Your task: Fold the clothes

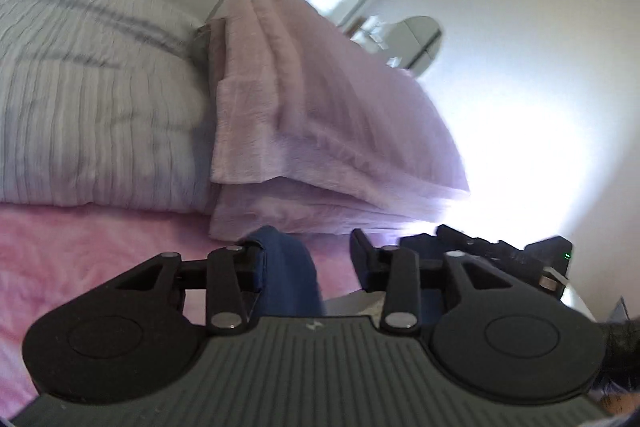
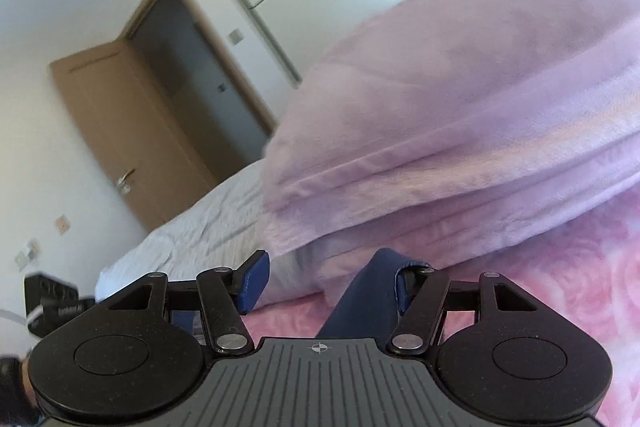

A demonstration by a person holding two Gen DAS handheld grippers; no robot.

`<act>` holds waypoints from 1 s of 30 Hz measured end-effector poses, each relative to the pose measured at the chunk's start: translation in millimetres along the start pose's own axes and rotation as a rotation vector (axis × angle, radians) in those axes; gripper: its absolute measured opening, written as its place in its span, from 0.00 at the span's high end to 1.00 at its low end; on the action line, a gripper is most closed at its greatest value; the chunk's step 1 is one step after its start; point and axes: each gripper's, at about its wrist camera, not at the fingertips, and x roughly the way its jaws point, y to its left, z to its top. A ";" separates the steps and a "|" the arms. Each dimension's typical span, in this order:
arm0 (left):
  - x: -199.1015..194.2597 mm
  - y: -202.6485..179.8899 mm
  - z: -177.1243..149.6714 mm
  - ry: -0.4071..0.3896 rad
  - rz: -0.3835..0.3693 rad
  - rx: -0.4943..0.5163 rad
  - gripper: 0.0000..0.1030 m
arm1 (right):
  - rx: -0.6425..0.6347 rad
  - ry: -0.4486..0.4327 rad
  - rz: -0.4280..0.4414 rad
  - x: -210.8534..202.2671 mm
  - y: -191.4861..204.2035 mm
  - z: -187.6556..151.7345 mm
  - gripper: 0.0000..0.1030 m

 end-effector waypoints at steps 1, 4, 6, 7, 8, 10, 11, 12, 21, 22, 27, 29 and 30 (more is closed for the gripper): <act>5.0 1.7 -2.6 0.024 0.021 -0.016 0.54 | 0.047 0.051 -0.031 6.7 -8.3 -5.3 0.38; 24.2 15.0 -32.4 0.247 0.140 -0.082 0.49 | 0.197 0.341 -0.185 29.7 -34.6 -35.5 0.38; 16.1 12.0 -54.0 0.305 0.182 -0.036 0.49 | 0.149 0.475 -0.199 15.3 -35.2 -56.2 0.38; 6.0 9.8 -64.5 0.313 0.189 -0.017 0.49 | 0.128 0.479 -0.209 2.5 -32.7 -63.2 0.38; -6.9 7.7 -75.1 0.316 0.195 -0.012 0.49 | 0.115 0.479 -0.221 -12.8 -29.9 -70.3 0.38; -34.7 3.1 -93.5 0.317 0.217 -0.007 0.49 | 0.097 0.474 -0.255 -49.4 -17.8 -86.1 0.38; -49.4 -0.1 -102.4 0.317 0.230 -0.006 0.49 | 0.076 0.476 -0.269 -69.3 -9.1 -93.6 0.38; -64.4 -6.0 -113.8 0.323 0.242 -0.004 0.49 | 0.041 0.483 -0.282 -92.5 2.9 -102.2 0.38; -201.5 -74.2 -230.3 0.432 0.317 0.024 0.48 | -0.116 0.720 -0.420 -247.3 101.0 -213.3 0.38; -208.2 -82.4 -240.8 0.448 0.313 0.028 0.48 | -0.110 0.722 -0.435 -253.1 103.2 -220.6 0.39; -228.7 -118.5 -284.9 0.527 0.243 0.095 0.48 | -0.024 0.694 -0.525 -269.6 98.2 -234.7 0.99; -229.6 -134.5 -294.0 0.553 0.197 0.137 0.48 | -0.008 0.647 -0.558 -286.4 95.3 -220.8 0.99; -230.0 -144.5 -296.6 0.562 0.168 0.157 0.48 | -0.001 0.623 -0.574 -295.1 94.1 -213.7 1.00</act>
